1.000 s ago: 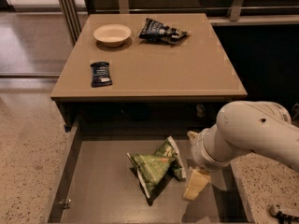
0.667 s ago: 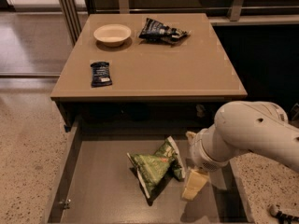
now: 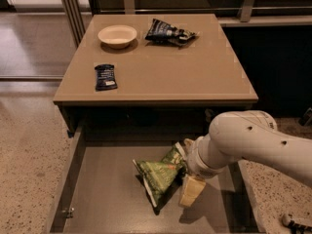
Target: Pick green jalapeno chip bag from top drawer and place on counter
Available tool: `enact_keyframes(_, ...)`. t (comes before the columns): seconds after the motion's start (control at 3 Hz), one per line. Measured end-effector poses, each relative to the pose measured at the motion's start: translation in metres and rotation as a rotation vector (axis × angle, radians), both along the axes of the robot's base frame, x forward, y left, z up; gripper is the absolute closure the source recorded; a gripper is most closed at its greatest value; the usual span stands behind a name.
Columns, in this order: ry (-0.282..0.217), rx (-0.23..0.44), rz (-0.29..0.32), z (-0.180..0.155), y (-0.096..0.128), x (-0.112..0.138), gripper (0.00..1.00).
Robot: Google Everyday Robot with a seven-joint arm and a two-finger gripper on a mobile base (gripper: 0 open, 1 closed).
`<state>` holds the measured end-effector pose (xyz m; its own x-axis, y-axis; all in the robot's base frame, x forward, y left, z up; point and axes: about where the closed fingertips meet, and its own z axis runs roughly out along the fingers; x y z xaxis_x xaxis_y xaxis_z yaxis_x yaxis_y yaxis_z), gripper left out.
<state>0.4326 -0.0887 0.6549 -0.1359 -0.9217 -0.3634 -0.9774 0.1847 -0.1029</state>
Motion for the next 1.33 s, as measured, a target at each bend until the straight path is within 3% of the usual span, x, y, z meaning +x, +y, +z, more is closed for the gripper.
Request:
enact_keyframes(0.67,0.044,0.027,0.044,-0.039,0.027,-0.003,0.0)
enact_keyframes(1.0,0.047,0.028,0.046,-0.041,0.029,-0.003,0.16)
enact_keyframes(1.33,0.047,0.028,0.046,-0.041,0.029,-0.003,0.39)
